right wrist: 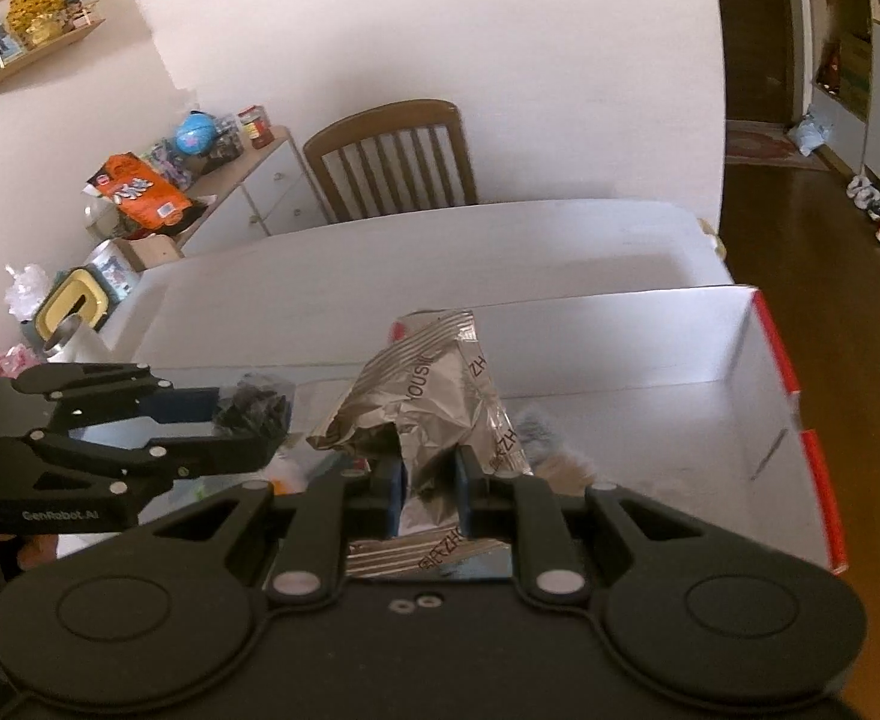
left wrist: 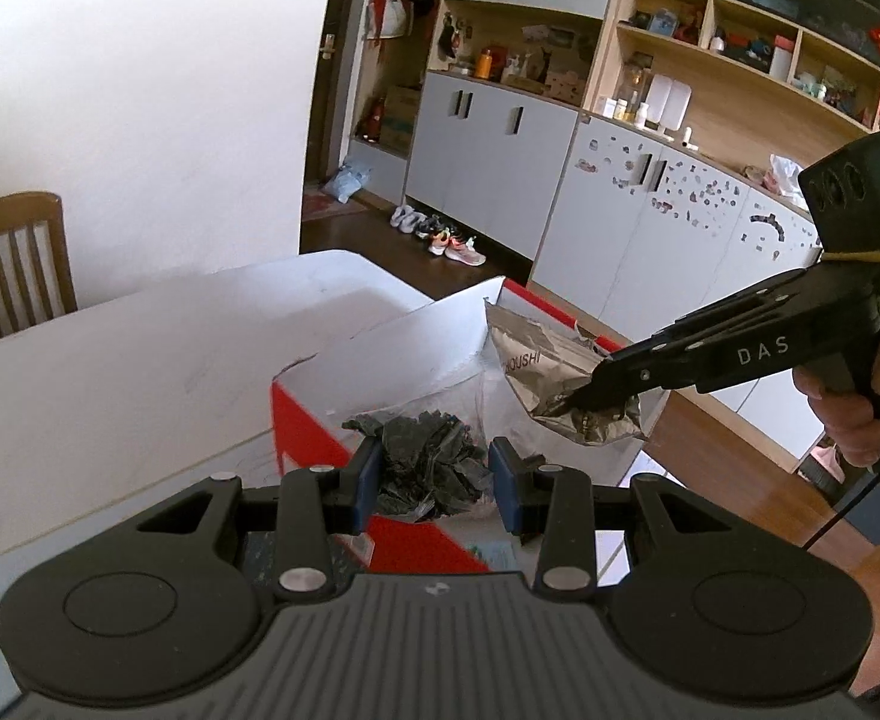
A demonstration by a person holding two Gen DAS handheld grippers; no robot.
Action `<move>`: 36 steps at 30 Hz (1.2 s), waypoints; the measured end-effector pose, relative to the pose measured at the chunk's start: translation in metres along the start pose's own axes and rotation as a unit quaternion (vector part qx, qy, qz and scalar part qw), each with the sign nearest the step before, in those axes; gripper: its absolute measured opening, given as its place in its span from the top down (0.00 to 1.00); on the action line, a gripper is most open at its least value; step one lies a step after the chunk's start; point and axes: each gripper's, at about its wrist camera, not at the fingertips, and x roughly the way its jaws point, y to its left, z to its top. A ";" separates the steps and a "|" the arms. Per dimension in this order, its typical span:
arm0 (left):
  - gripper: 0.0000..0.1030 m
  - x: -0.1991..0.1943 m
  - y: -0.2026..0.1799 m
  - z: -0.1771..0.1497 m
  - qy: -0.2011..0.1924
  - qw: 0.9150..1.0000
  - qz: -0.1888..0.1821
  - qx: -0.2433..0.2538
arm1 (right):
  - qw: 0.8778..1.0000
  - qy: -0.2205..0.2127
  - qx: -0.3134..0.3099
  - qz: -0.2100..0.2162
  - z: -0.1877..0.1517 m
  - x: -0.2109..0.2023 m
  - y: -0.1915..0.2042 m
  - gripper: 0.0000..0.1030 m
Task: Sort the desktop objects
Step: 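Carry the dark bag and foil packet over the red shoebox with both grippers, then lower both items into the box and open both grippers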
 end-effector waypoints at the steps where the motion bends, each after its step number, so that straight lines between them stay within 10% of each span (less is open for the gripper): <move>1: 0.64 0.004 -0.001 0.002 0.001 1.000 -0.001 0.001 | 1.000 0.000 0.000 -0.003 -0.001 -0.002 -0.006 0.84; 36: 0.64 0.160 -0.042 0.023 0.139 0.988 0.002 0.071 | 0.988 0.079 -0.046 -0.128 0.008 0.089 -0.092 0.84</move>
